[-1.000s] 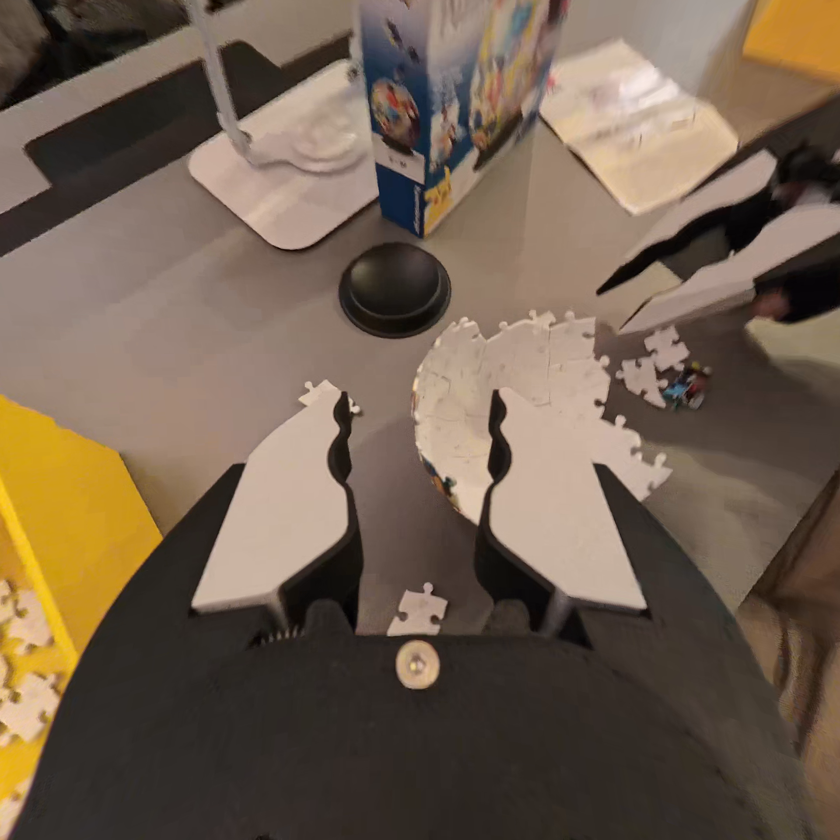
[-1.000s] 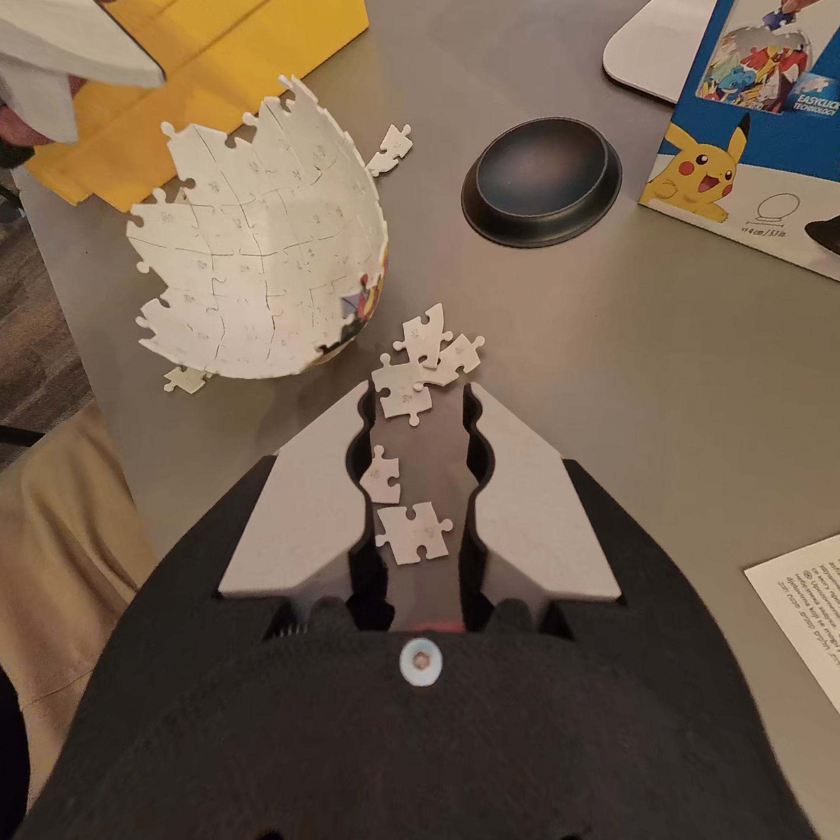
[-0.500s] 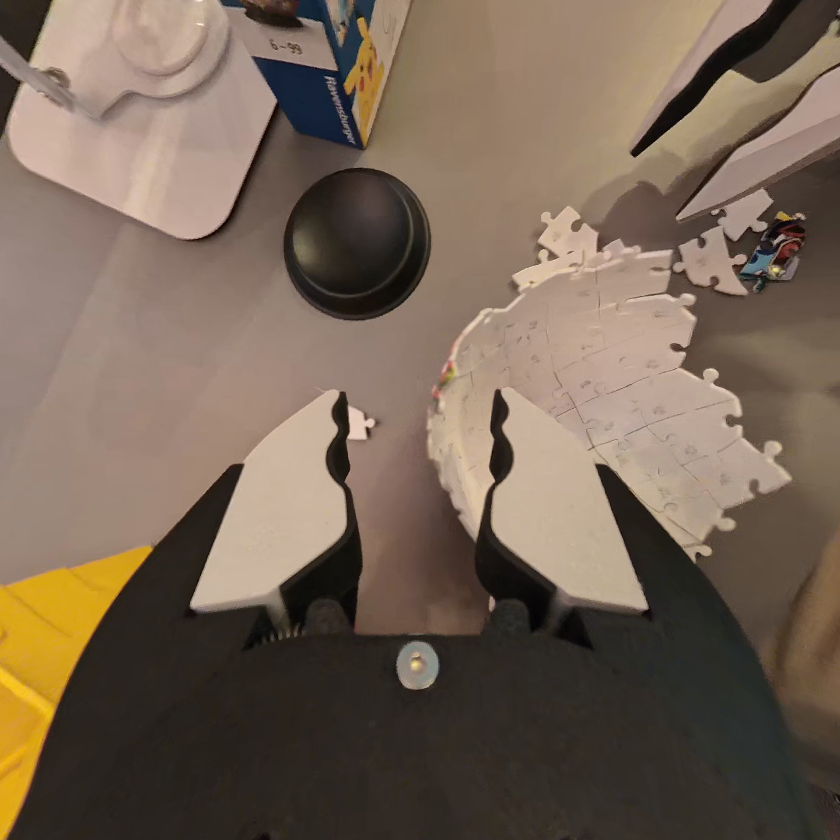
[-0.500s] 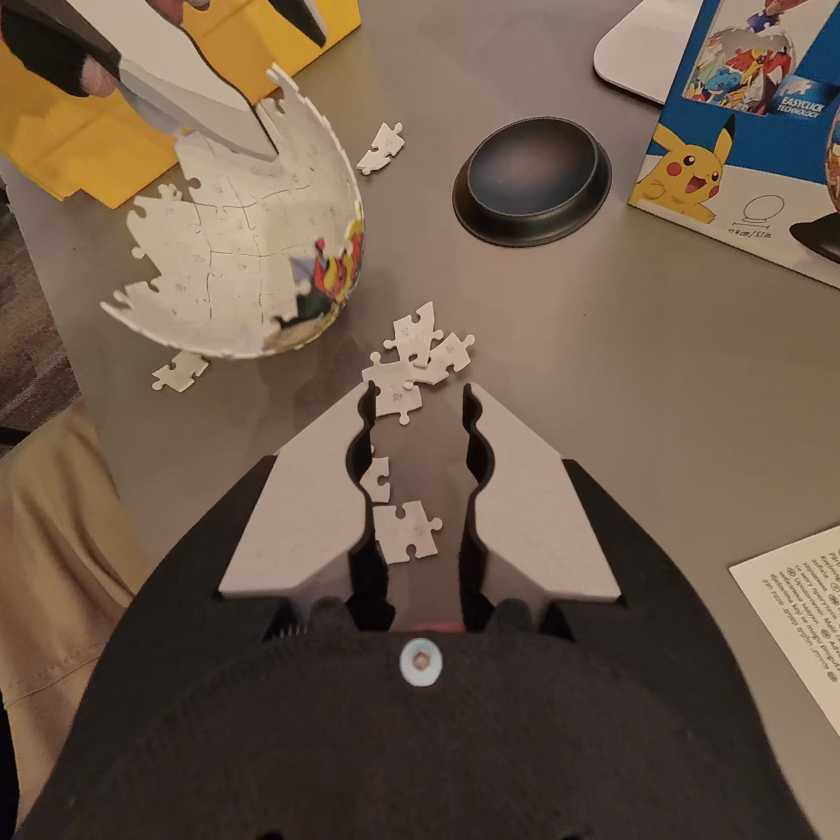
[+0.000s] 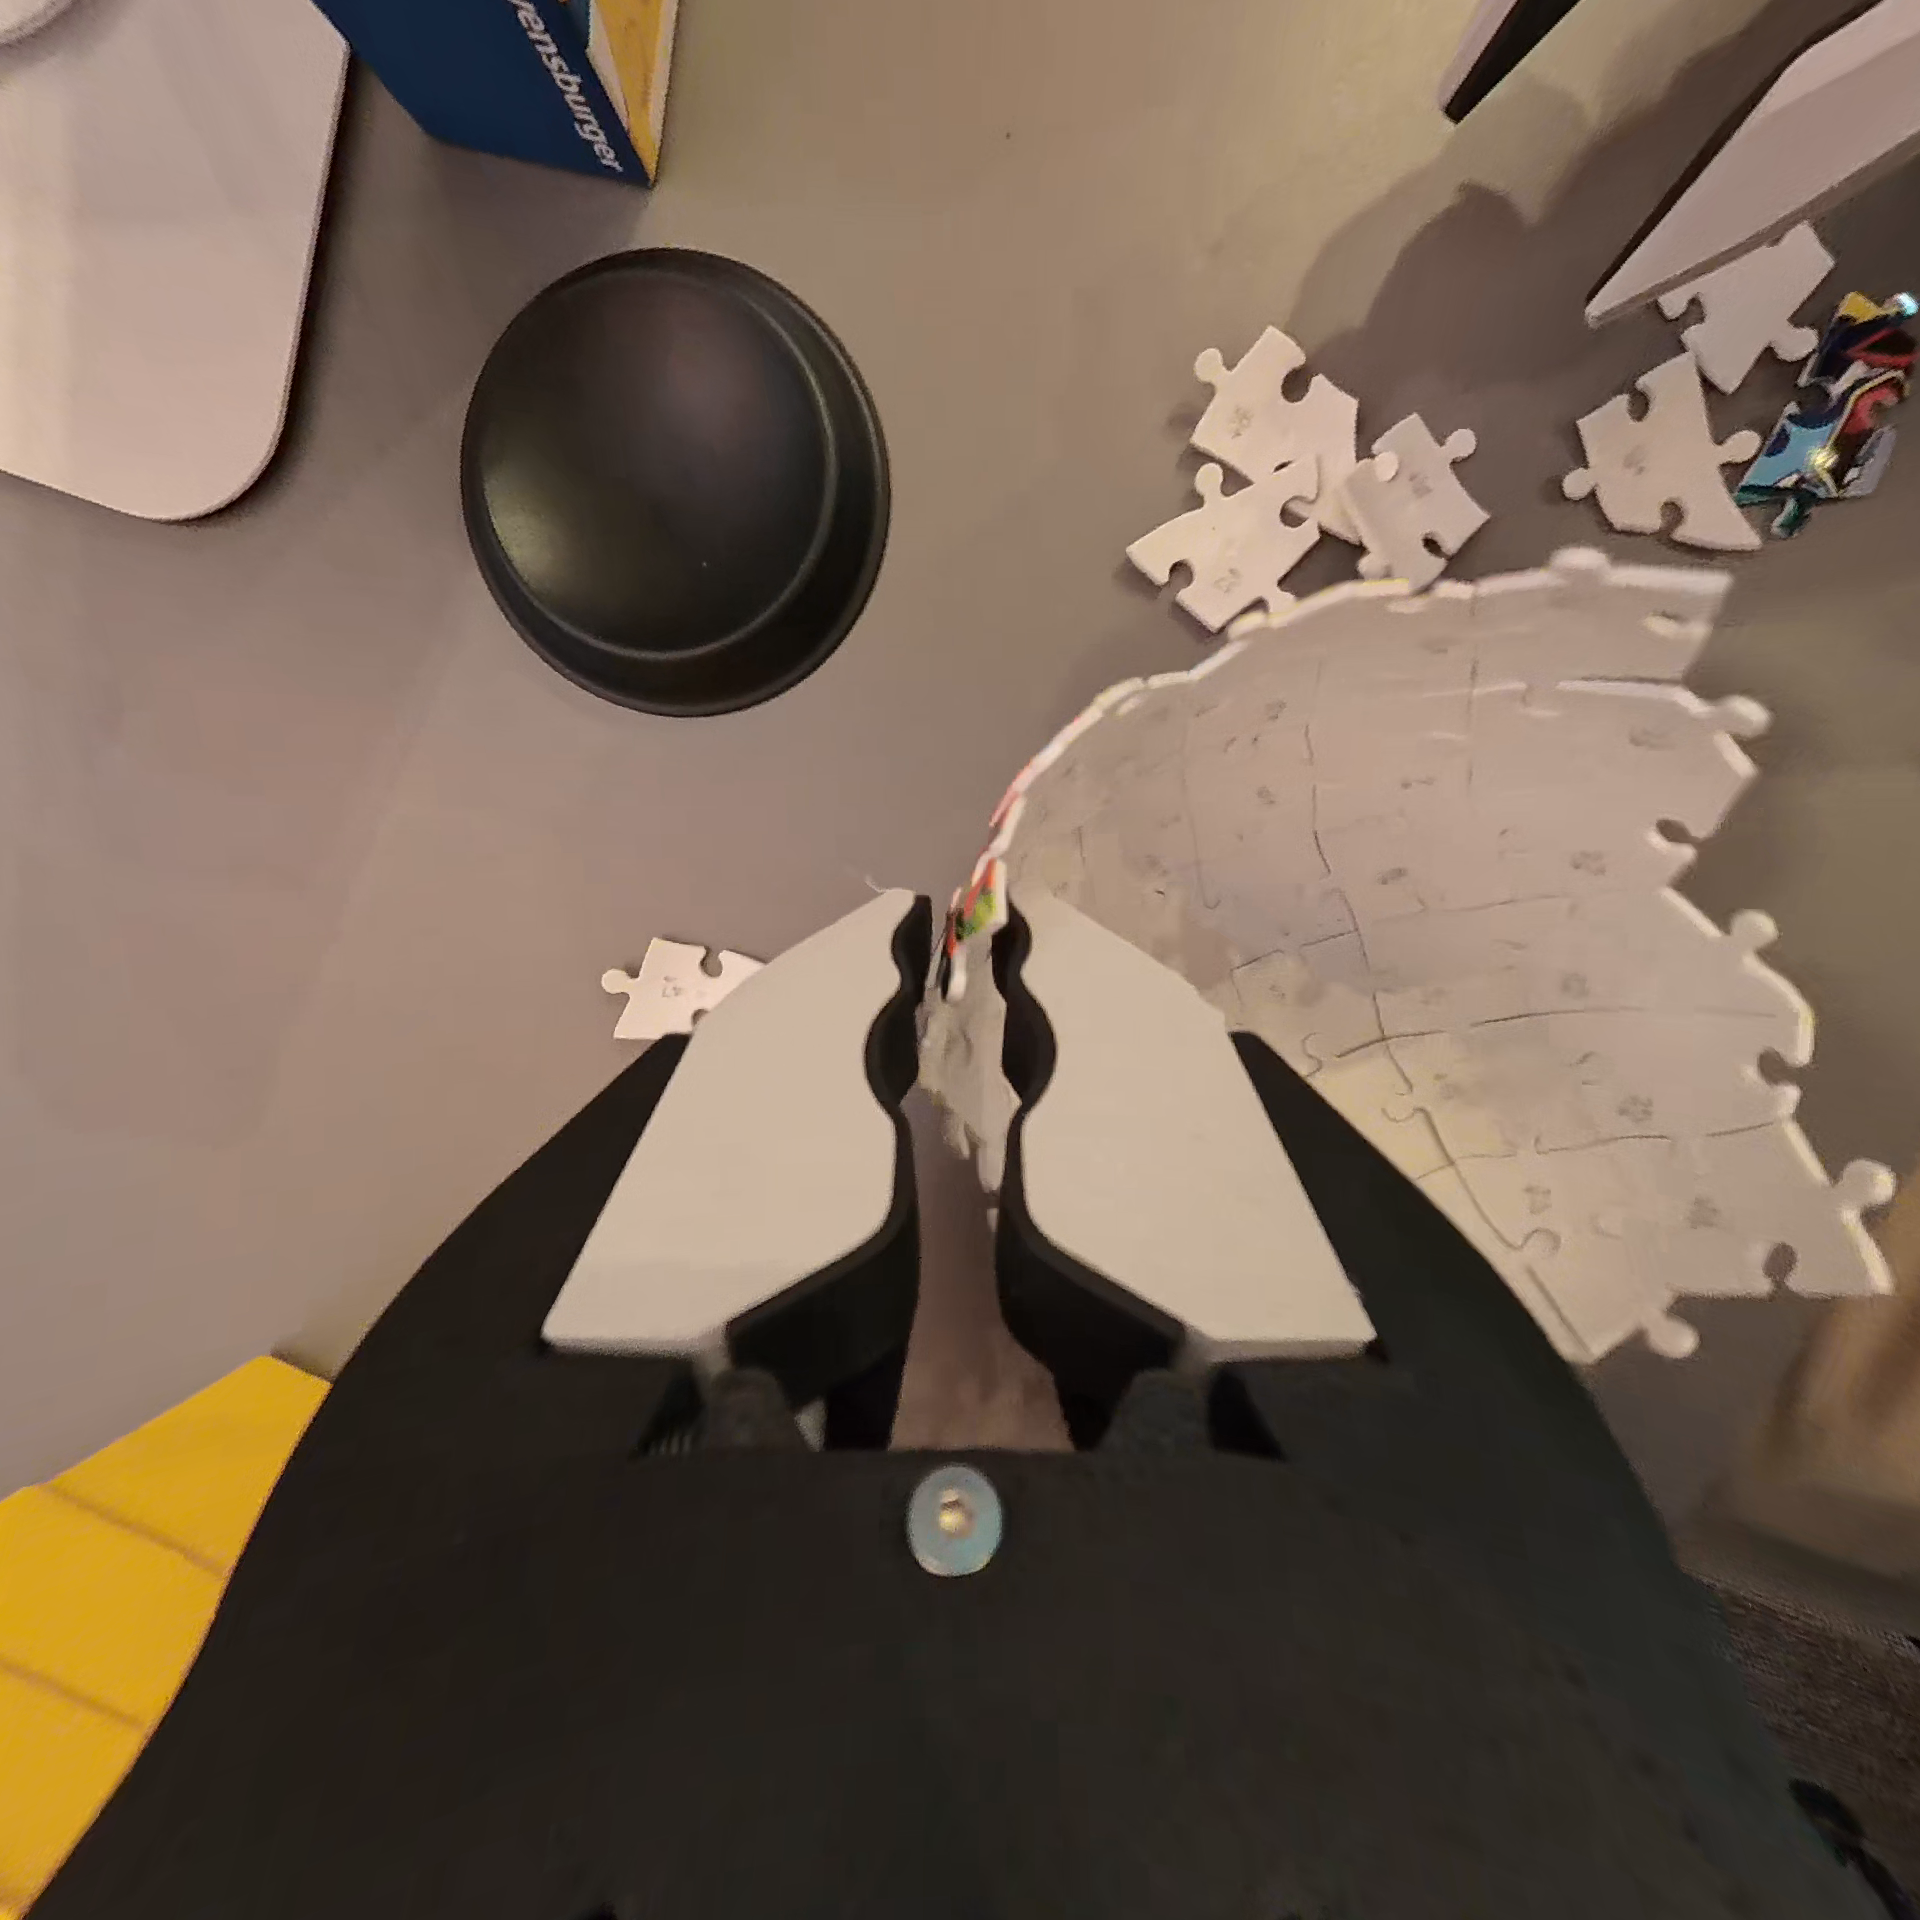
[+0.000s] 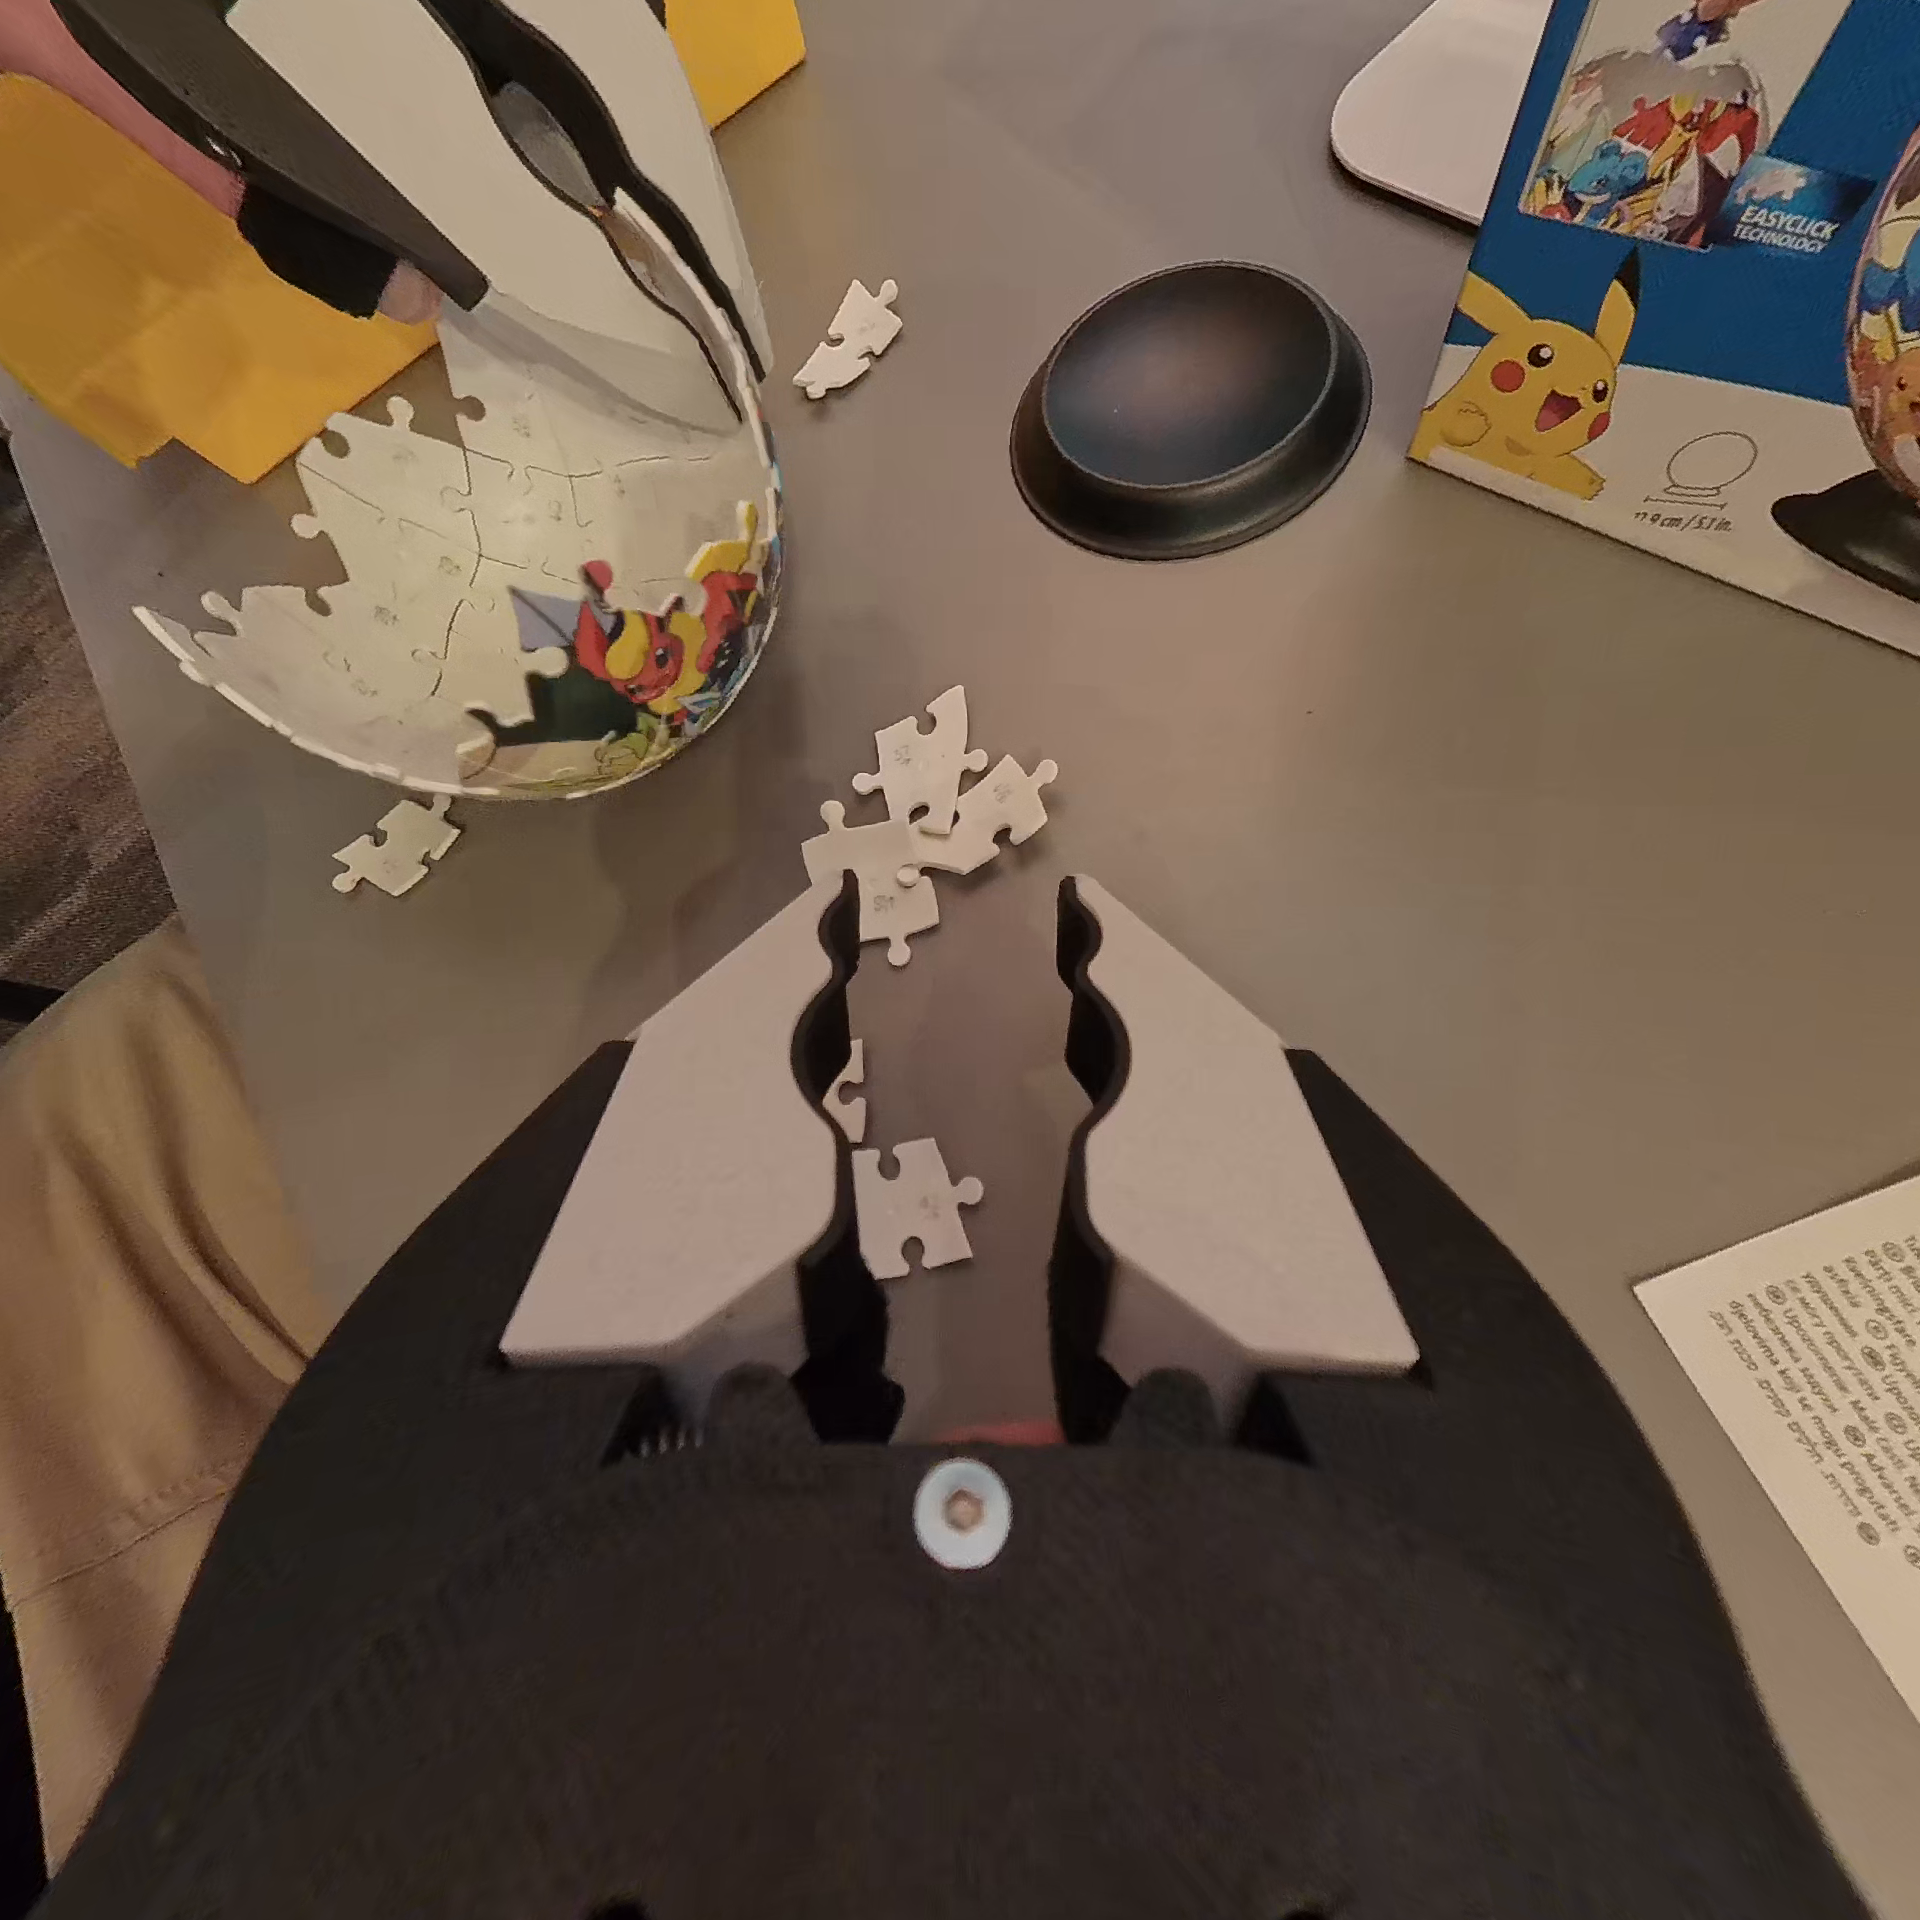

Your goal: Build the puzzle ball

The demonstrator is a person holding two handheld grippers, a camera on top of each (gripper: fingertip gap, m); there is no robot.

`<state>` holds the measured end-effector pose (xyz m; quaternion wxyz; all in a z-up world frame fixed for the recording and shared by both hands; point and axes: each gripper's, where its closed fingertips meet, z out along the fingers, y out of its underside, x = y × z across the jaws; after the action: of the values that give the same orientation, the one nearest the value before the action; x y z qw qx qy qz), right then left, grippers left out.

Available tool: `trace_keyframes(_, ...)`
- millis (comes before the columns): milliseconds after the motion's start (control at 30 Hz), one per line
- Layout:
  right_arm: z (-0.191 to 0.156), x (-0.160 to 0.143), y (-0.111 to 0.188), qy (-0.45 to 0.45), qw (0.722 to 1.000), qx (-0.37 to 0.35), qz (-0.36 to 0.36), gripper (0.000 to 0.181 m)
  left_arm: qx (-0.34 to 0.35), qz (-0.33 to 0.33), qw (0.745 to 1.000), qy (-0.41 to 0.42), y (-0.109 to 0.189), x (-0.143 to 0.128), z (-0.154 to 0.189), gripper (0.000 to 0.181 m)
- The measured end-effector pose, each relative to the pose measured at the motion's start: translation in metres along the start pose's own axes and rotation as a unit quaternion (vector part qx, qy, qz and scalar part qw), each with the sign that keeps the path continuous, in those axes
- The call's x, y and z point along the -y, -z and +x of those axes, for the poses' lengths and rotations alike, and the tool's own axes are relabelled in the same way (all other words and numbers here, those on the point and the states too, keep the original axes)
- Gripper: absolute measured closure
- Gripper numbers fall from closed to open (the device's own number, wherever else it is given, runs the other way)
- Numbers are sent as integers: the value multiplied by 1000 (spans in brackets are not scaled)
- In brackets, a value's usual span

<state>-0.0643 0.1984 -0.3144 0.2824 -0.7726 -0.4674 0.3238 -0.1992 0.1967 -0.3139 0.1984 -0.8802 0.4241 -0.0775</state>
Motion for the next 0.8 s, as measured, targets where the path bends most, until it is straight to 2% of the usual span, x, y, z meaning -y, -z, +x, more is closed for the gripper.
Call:
trace_keyframes(433, 8, 3, 7, -4, 1000, -8, 8, 144, 53, 28, 998, 23, 22, -2, 6, 177)
trace_keyframes(800, 10, 7, 13, 2, 1000, -13, 15, 144, 142, 61, 984, 84, 44, -20, -5, 178)
